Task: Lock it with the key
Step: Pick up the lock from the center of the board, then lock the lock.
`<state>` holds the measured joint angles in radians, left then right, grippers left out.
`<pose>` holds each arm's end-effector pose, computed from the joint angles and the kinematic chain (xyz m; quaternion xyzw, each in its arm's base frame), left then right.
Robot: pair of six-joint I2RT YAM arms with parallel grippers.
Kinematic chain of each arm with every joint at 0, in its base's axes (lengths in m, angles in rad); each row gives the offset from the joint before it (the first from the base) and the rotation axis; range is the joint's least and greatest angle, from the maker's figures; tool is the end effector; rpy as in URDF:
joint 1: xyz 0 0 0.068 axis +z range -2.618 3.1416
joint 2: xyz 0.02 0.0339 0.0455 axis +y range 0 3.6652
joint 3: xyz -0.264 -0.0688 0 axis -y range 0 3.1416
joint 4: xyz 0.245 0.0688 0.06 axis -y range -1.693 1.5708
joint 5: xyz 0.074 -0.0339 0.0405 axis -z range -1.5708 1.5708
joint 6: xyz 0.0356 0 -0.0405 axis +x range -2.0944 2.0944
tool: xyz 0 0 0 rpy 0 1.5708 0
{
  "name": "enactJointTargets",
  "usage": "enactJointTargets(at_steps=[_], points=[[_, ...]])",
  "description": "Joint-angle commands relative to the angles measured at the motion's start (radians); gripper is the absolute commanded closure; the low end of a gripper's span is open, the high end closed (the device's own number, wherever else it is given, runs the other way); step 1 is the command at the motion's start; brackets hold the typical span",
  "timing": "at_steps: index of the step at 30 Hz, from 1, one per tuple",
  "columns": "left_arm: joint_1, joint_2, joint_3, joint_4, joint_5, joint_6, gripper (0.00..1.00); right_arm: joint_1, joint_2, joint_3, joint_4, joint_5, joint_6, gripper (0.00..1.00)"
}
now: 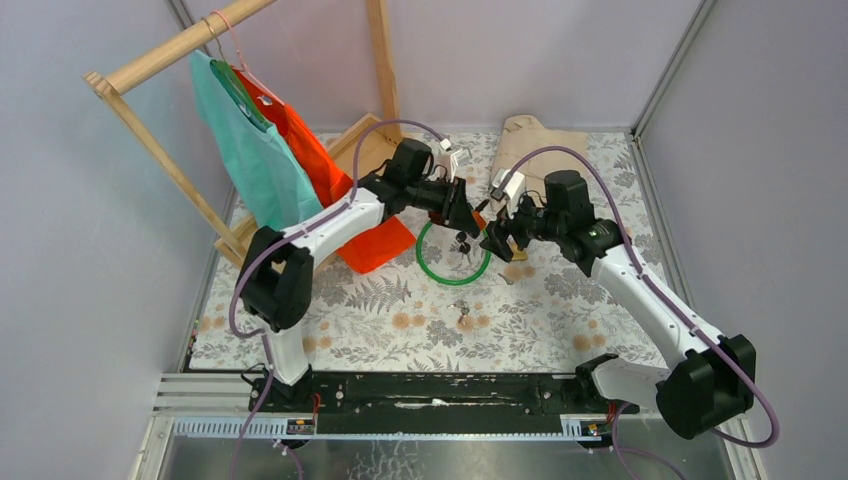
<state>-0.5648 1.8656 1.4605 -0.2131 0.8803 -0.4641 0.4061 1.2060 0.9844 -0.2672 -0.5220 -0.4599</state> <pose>0.3437 -0.2503 0.2687 0.2356 0.7931 -0.5337 0.1748 0.2416 0.1232 0.3156 -0.4681 0.6960 0.2077 0.5033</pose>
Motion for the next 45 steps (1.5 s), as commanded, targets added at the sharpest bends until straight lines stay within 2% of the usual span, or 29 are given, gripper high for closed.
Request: enactJointTargets(at_steps=[1, 6, 10, 14, 18, 21, 24, 27, 33, 39, 45], points=[[-0.001, -0.155, 0.025, -0.109, -0.177, 0.455, 1.00, -0.045, -0.067, 0.047, -0.058, -0.086, -0.002, 0.16], [-0.004, -0.267, -0.061, -0.090, -0.323, 0.684, 1.00, -0.113, -0.062, 0.116, -0.085, -0.195, 0.095, 0.15], [-0.006, -0.317, -0.086, -0.103, -0.349, 0.832, 1.00, -0.113, -0.025, 0.190, -0.055, -0.232, 0.213, 0.15], [-0.039, -0.346, -0.094, -0.153, -0.437, 0.973, 1.00, -0.114, 0.030, 0.250, -0.001, -0.291, 0.340, 0.16], [-0.089, -0.373, -0.107, -0.211, -0.477, 1.095, 1.00, -0.113, 0.079, 0.284, 0.040, -0.378, 0.411, 0.21], [-0.105, -0.378, -0.088, -0.306, -0.386, 1.163, 1.00, -0.114, 0.093, 0.281, 0.001, -0.536, 0.237, 0.26], [-0.106, -0.380, -0.073, -0.373, -0.268, 1.180, 1.00, -0.113, 0.104, 0.298, -0.199, -0.648, -0.064, 0.27], [-0.105, -0.382, -0.061, -0.393, -0.200, 1.168, 1.00, -0.112, 0.108, 0.291, -0.338, -0.696, -0.229, 0.31], [-0.106, -0.360, -0.026, -0.412, -0.128, 1.124, 1.00, -0.107, 0.119, 0.267, -0.437, -0.692, -0.295, 0.41], [-0.106, -0.305, 0.030, -0.457, -0.057, 1.085, 1.00, -0.096, 0.114, 0.226, -0.385, -0.655, -0.245, 0.64], [-0.105, -0.268, 0.052, -0.480, -0.034, 1.047, 1.00, -0.097, 0.091, 0.197, -0.348, -0.626, -0.227, 0.76]])
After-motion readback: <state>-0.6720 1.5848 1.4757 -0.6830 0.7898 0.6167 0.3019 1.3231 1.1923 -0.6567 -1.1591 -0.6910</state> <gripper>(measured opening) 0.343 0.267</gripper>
